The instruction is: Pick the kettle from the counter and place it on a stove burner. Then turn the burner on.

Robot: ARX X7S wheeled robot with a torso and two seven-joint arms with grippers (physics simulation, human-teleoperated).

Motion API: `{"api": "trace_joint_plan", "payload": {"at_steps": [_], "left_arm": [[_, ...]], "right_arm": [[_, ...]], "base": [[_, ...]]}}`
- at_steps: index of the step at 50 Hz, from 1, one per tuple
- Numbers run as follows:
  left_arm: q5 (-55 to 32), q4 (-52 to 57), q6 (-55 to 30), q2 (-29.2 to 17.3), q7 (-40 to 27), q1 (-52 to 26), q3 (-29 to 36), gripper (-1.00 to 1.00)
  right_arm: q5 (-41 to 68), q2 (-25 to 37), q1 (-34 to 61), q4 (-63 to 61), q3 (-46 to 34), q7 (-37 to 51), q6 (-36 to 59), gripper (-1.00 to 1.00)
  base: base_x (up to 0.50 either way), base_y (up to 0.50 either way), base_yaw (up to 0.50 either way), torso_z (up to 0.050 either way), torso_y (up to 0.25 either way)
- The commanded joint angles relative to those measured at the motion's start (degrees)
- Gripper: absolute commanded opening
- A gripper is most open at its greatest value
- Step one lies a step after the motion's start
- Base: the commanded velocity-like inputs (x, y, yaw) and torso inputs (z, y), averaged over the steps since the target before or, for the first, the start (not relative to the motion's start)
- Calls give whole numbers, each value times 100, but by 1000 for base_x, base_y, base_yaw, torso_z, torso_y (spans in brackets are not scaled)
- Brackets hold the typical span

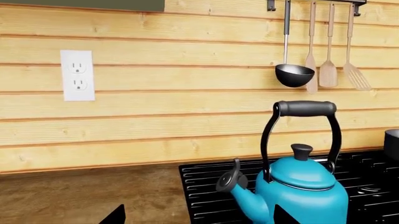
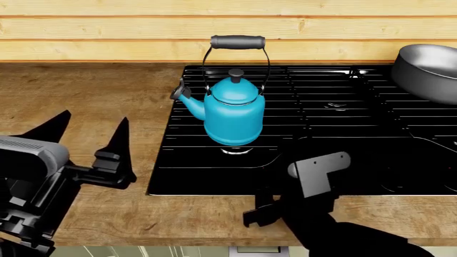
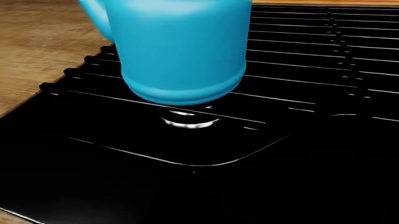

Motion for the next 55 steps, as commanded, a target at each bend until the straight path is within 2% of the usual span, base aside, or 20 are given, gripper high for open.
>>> {"api": "trace_joint_plan", "payload": {"at_steps": [1, 13, 55], "left_arm": [[15, -32, 0, 36, 10, 22, -3, 100], [-24, -2, -38, 19, 15, -12, -41, 100], [51, -106, -5, 108, 23, 90, -57, 100]], "right_arm": [[72, -8, -61, 88, -96, -65, -13, -100], [96, 36, 1, 36, -110, -32, 48, -100], [-252, 735, 247, 170, -408, -1024, 255, -100]], "base": [[0, 0, 0, 0, 0], [0, 0, 0, 0, 0], [-1, 0, -1, 0, 0]]}}
